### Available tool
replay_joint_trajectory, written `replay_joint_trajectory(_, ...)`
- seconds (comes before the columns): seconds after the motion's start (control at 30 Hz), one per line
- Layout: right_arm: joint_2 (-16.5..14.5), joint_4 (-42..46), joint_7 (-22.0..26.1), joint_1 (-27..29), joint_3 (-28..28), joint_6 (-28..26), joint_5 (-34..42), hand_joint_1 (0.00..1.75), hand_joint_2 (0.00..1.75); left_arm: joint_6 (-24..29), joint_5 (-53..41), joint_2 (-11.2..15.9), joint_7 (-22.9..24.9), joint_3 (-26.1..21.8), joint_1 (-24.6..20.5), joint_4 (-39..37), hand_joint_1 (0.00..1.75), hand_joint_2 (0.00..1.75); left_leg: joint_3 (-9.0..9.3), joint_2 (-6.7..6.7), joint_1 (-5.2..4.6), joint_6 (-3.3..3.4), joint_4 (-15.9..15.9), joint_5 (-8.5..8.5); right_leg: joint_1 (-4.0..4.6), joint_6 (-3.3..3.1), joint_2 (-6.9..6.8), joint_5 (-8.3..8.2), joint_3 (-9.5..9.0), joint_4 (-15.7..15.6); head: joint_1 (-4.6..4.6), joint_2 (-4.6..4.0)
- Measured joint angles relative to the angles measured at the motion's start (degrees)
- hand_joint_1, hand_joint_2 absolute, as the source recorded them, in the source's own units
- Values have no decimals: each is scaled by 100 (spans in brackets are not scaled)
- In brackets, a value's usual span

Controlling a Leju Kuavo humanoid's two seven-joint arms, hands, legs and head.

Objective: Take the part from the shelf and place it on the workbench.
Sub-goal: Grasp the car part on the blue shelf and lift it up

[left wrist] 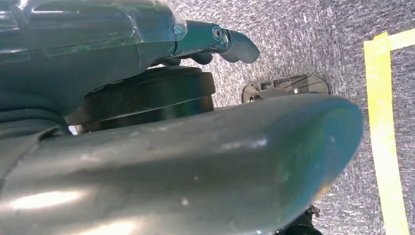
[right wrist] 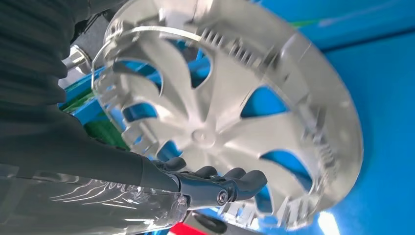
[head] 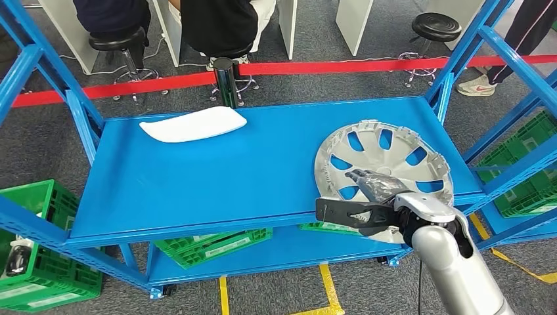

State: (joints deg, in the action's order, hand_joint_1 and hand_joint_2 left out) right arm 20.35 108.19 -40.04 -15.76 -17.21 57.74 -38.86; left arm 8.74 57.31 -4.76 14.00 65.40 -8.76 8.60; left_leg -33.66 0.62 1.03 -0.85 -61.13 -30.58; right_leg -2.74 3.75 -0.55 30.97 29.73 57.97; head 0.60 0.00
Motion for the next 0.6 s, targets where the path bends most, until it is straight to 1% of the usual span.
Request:
replay_joint_trajectory(0.27,-70,-153,0,219,-149,35,86,0,175,-12,-1,0,59,0,-12,-1,0,0,1,13,0,2,0,-2,0,0,14,0,4,0,-1,0)
replay_joint_trajectory(0.47,-99,-228,0,308,-180,165,-184,0,175,-17,-2,1,64,2,-14,-5,0,0,2,12,0,2,0,-2,0,0,16,0,6,0,-1,0)
replay_joint_trajectory(0.6,-75,-272,0,336,-108,-118,-225,0,175,-17,-8,0,66,3,-19,-24,0,0,2,3,0,2,0,-2,0,0,16,0,6,-1,-1,0)
